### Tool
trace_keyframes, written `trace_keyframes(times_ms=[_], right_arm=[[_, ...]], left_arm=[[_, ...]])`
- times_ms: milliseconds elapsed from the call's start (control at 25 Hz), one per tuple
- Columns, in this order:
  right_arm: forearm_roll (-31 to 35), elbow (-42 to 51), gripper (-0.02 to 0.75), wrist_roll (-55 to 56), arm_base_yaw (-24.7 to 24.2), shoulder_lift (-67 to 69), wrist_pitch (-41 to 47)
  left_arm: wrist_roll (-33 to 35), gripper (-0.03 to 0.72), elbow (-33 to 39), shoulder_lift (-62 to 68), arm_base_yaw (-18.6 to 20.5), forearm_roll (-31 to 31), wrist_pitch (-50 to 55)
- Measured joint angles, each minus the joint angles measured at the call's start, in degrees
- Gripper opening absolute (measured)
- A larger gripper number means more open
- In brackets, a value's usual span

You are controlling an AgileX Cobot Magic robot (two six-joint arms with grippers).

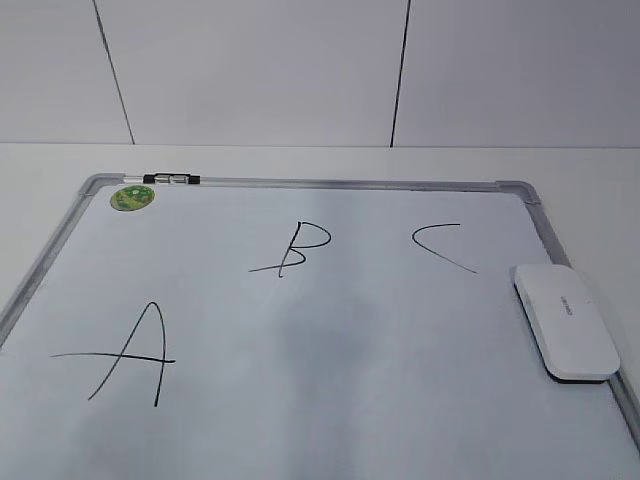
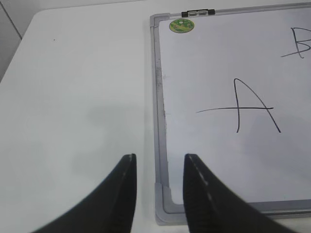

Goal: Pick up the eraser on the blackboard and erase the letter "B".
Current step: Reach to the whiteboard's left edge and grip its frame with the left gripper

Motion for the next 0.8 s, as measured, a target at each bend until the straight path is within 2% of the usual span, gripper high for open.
trace_keyframes(times_ms=[800], right_arm=[[0.0,0.0,0.540,0.0,0.0,0.0,0.0]], left_arm=[[0.0,0.245,0.0,0.0,0.0,0.0,0.0]])
